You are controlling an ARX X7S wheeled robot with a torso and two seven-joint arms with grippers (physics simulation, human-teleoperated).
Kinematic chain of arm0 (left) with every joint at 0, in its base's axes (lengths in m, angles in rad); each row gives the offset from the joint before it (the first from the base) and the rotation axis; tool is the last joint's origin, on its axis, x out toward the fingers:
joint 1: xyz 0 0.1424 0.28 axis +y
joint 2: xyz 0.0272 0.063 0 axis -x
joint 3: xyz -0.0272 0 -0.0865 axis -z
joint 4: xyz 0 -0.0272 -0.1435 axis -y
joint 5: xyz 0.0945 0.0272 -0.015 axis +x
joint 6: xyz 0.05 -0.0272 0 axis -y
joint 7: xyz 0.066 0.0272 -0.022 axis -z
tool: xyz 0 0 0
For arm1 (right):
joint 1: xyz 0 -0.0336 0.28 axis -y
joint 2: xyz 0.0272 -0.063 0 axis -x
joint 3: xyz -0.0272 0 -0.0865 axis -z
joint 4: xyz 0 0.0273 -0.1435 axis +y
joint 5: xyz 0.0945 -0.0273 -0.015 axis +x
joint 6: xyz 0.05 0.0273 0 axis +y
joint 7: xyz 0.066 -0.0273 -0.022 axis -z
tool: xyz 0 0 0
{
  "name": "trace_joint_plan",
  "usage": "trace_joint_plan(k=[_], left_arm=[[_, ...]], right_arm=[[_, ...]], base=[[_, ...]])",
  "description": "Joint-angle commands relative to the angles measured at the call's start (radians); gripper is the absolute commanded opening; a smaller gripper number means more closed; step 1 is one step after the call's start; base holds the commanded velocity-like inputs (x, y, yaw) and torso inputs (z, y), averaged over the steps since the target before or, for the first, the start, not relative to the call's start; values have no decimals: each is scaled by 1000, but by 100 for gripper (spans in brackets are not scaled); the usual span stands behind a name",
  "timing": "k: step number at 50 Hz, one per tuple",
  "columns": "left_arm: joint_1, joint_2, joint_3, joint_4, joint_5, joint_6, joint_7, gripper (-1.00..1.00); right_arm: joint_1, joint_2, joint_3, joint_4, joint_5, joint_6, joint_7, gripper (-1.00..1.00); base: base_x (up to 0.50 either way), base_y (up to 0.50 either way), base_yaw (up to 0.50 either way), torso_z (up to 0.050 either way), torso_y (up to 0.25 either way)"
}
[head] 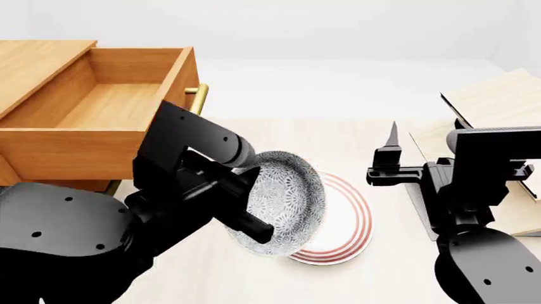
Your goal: Open the top drawer of the cabinet and put the bowl in it.
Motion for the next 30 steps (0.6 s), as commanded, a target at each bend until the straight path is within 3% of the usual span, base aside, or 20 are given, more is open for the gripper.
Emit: trace_joint_plan(k=[1, 13, 30], left_arm=[[-172, 31, 13, -32, -105, 29, -96, -100], [-313, 42, 14, -81, -150, 66, -152, -100], [-454, 64, -16, -234, -64, 111, -135, -100]], right_arm=[[-3, 3, 3, -7, 5, 1, 3, 100], [-9, 4, 6, -7, 10, -6, 5, 100], [-11, 6, 1, -1, 12, -15, 5, 100]], base=[[0, 0, 0, 0, 0], [0, 0, 0, 0, 0], [0, 0, 0, 0, 0]])
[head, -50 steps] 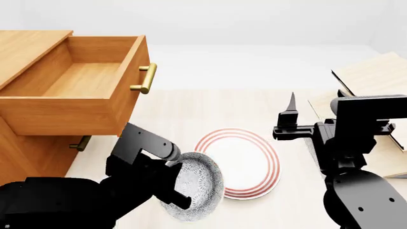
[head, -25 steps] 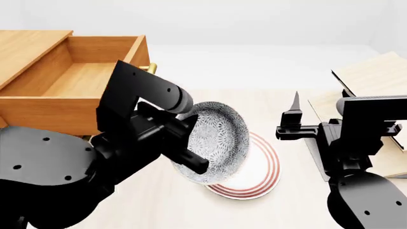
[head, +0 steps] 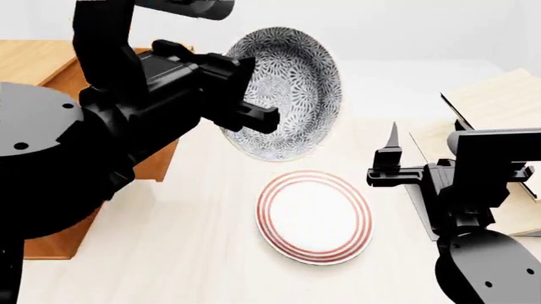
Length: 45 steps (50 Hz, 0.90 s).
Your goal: Open the top drawer of the cabinet and put the bowl in it.
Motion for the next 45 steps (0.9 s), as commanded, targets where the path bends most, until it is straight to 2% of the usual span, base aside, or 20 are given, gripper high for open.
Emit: trace_joint_plan(k=[1, 29, 45], left_arm=[[-95, 8, -27, -97, 56, 37, 3, -100], [-234, -14, -27, -424, 324, 116, 130, -100], [-223, -29, -10, -623, 480, 216, 212, -100]], right_arm=[[-1, 2, -1, 2, 2, -4, 1, 100], [7, 7, -10, 2, 8, 2, 10, 100], [21, 5, -20, -11, 17, 18, 17, 100]], base=[[0, 0, 0, 0, 0], [0, 0, 0, 0, 0], [0, 0, 0, 0, 1]])
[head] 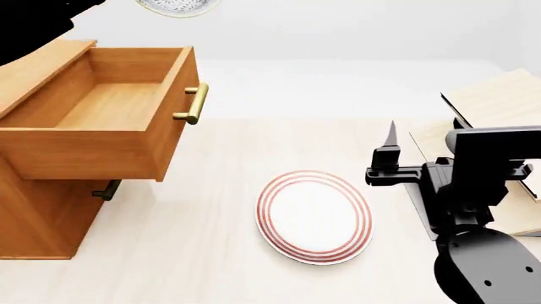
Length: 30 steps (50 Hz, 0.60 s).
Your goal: Open the top drawer of the cabinet and put the bowl in it.
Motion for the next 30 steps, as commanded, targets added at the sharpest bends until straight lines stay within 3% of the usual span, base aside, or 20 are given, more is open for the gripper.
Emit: trace_joint_plan(k=[1, 30], left_arm=[[-8, -10, 6, -143, 114, 70, 60, -100], [135, -46, -10, -299, 203, 209, 124, -100]], right_arm=[[10, -1, -9, -10, 6, 13, 5, 100], [28, -4, -48, 13, -2, 8, 14, 100]], base=[[0, 0, 0, 0, 0], [0, 0, 0, 0, 1]])
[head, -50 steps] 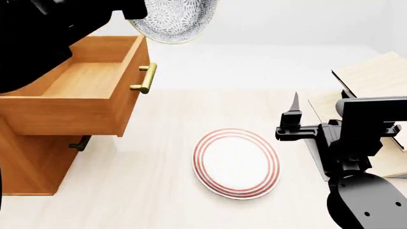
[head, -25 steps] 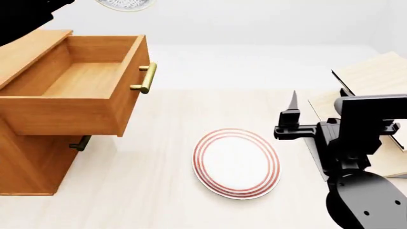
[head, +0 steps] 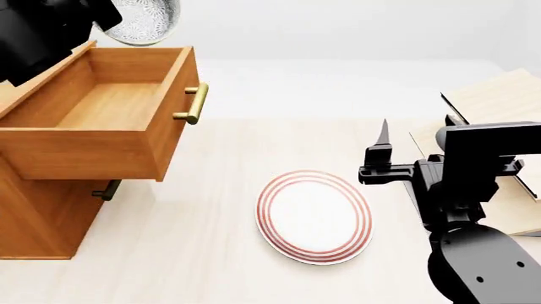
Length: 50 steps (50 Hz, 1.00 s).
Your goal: Open the top drawer of the cabinet and put the bowl in it.
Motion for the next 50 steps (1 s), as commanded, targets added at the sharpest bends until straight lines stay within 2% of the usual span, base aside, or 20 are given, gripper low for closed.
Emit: trace_joint_plan(k=[1, 22, 50], left_arm=[[44, -17, -17, -57, 36, 60, 26, -100], [110, -30, -37, -150, 60, 129, 73, -100], [42, 25, -29, -384, 113, 198, 117, -100]], right_arm=[[3, 0, -13, 9, -4, -3, 4, 100], [14, -2, -38, 25, -10, -4, 11, 100], [36, -3, -52, 28, -3, 16, 21, 100]], base=[[0, 0, 0, 0, 0], [0, 0, 0, 1, 0], [0, 0, 0, 0, 0]])
